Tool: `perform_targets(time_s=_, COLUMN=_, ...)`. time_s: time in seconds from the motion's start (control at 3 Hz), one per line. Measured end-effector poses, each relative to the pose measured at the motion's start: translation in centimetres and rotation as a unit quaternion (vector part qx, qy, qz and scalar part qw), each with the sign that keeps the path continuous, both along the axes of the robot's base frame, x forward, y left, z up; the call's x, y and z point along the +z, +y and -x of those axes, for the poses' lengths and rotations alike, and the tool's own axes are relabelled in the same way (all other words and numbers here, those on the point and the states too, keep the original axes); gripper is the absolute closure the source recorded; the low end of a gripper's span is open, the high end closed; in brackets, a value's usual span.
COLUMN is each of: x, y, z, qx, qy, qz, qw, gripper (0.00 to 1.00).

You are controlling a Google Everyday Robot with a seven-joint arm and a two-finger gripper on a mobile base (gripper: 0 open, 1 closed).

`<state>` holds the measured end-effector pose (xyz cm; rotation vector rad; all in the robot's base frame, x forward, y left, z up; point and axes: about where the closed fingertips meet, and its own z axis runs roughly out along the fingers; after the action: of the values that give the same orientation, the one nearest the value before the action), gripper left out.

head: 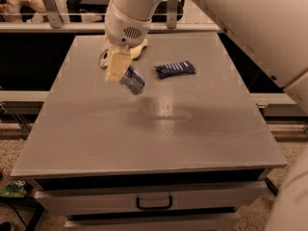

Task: Knock redbull can over

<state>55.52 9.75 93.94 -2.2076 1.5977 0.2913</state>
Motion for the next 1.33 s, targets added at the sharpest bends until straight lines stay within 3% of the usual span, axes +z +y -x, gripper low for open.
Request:
perform_targets(time_s=0.33, x=-1.7, y=-1.0, z=-0.1, qx=0.035, qy=-0.003, qz=0.062, qw=0.9975, gripper=1.00)
perform_targets(time_s=0.67, x=-2.9, y=-1.5, z=-0.1, qx=0.058, qy=-0.014, qz=0.112, qw=0.9919, gripper=0.86)
perform_targets(time_s=1.33, x=-4.0, y=-1.5, z=0.5, qx=0.085, qy=-0.029, qz=0.155, qw=0.9837, gripper=0.39)
